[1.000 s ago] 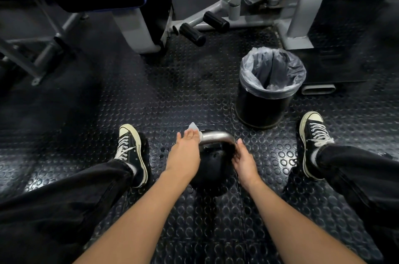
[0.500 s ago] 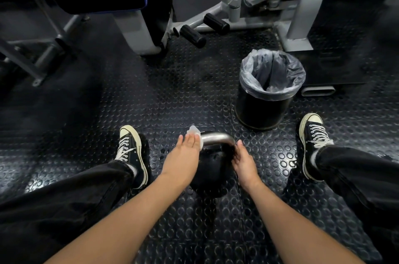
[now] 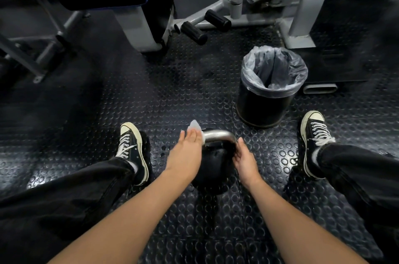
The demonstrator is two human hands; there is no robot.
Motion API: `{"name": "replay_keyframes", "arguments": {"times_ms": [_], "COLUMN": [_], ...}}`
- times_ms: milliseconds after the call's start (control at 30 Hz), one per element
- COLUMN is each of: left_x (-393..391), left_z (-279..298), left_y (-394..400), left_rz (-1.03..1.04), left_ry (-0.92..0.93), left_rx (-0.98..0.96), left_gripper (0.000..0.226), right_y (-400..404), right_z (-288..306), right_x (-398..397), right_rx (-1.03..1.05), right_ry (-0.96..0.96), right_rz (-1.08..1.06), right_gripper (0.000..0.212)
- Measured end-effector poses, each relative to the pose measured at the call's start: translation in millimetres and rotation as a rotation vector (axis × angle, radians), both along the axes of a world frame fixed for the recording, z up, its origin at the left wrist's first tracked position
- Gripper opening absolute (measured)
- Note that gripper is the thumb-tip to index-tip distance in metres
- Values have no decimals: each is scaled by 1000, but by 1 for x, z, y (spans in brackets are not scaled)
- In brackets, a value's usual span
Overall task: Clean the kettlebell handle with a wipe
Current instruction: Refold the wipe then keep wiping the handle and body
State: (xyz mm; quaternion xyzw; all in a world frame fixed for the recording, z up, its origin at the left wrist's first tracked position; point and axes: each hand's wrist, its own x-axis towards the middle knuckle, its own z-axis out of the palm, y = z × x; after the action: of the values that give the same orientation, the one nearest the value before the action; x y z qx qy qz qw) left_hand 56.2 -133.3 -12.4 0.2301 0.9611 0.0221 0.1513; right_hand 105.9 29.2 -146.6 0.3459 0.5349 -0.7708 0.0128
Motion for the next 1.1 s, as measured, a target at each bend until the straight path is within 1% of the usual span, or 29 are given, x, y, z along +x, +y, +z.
{"name": "replay_keyframes", "arguments": {"times_ms": [67,233,367,533,633,733,767,800,900,933,1033,1100], "left_x": [7,-1,0,13,3,-3,-3,-3,-2,-2,2,6], "left_z": [-3,-7,-5,-23,-36,-54,-56,-55,-43,-38,-30,-31], "left_y": [2,0,7,-10,-4,-3,-6,-9,-13,-12,-6,-2], "left_rz": [-56,2,-1,-94,-66,-5,18,37,109,124,162,174], "left_ry": [9,51,77,134,175,146,168,221,391,410,326,255], "left_rx": [-3,13,17,5,42,92,129,176,394,410,377,380], "left_gripper": [74,74,71,76,77,68,63,55,26,21,20,22], "right_y": [0,1,1,0,1,2,1,1,1,2,0,2], "right_z": [1,-2,-2,-5,-4,-2,-1,1,5,3,5,4], "right_x": [0,-1,-1,0,0,3,2,-1,1,1,2,1], "right_rx": [-19,-22,-30,29,53,-9,-26,-29,-50,-49,-59,-41], "right_ry": [-2,10,8,21,18,8,12,19,12,15,9,31], "right_rz": [1,-1,5,18,26,10,-1,-5,-28,-27,-18,-11], "right_gripper": [48,45,47,40,38,45,48,46,39,38,37,44]}}
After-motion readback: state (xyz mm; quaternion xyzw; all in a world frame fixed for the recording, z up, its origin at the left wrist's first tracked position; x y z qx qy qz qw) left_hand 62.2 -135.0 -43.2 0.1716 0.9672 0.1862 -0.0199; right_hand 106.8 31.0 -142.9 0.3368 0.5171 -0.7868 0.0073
